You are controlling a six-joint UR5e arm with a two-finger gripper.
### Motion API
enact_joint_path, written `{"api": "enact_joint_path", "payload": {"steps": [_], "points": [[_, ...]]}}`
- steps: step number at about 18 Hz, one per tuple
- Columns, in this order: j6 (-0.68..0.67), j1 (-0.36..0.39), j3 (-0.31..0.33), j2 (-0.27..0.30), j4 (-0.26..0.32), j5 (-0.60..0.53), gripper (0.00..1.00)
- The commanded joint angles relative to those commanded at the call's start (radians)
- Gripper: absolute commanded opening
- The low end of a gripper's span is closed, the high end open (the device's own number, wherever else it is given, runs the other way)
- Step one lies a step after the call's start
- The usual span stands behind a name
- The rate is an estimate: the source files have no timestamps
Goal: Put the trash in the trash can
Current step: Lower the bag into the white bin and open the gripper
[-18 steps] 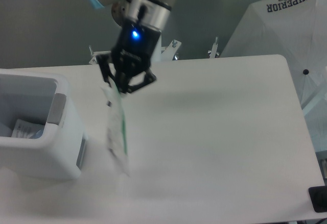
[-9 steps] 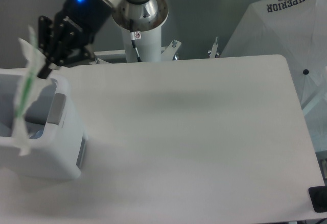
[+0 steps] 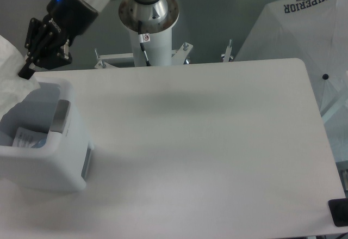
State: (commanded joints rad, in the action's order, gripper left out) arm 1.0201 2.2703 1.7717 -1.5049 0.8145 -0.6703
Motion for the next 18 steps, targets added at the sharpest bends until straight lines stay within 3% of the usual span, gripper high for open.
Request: {"api": "enact_joint_path", "payload": {"steps": [6,14,18], "points": [[0.055,-0.014,0.015,0.008,0.015,-0.015,0.0],[0.132,-0.055,0.003,-0.021,0.092,-0.101,0.0],[0.133,-0.078,0.003,-0.008,0.138,-0.115,0.0]]}}
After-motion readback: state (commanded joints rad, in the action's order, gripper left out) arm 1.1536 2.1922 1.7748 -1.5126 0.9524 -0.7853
